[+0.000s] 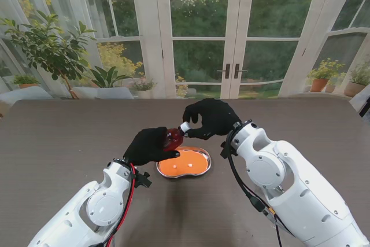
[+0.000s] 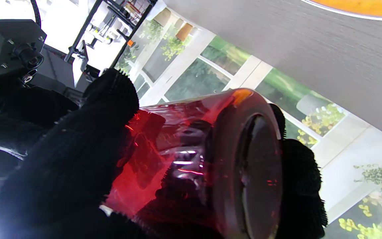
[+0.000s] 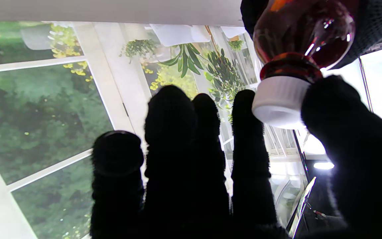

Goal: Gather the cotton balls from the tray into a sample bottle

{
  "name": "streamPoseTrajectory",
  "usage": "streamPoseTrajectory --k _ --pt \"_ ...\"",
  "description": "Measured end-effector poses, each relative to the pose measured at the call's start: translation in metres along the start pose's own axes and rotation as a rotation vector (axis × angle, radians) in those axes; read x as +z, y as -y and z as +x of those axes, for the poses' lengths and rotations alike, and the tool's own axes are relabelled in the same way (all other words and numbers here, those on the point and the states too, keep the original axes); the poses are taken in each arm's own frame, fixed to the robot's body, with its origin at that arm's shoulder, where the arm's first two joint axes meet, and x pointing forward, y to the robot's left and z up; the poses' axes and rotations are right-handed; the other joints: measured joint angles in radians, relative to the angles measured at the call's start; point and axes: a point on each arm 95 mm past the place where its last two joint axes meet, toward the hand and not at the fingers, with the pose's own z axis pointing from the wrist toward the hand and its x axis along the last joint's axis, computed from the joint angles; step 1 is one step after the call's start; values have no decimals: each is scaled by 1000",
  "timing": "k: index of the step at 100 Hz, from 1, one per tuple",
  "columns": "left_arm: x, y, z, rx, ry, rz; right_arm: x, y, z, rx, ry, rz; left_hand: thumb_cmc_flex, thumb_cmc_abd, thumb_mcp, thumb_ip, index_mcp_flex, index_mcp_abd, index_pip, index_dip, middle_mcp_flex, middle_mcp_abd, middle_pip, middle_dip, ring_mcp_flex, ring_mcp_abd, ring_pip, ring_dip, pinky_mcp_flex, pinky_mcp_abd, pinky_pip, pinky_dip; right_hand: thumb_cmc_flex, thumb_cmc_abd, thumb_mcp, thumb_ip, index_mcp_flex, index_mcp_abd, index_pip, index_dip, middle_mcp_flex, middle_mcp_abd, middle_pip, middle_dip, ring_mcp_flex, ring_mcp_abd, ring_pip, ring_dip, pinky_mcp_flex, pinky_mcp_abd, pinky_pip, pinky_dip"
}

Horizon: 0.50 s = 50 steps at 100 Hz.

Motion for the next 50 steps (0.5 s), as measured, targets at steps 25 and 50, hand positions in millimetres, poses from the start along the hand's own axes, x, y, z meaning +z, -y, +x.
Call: streamPoseTrajectory --k 25,50 --pt "0 0 0 0 0 0 1 1 0 5 -28 -38 0 0 0 0 0 0 0 0 0 0 0 0 0 0 0 0 0 0 0 0 101 -196 93 -10 -1 -20 -6 -6 31 -16 2 34 25 -17 0 0 23 0 0 -2" --pt "0 0 0 0 1 1 3 2 0 -4 -39 -53 0 0 0 0 0 0 0 0 0 0 0 0 0 0 0 0 0 0 0 0 123 -269 115 36 4 -35 -35 75 44 -28 2 34 25 -27 0 0 33 -2 0 -13"
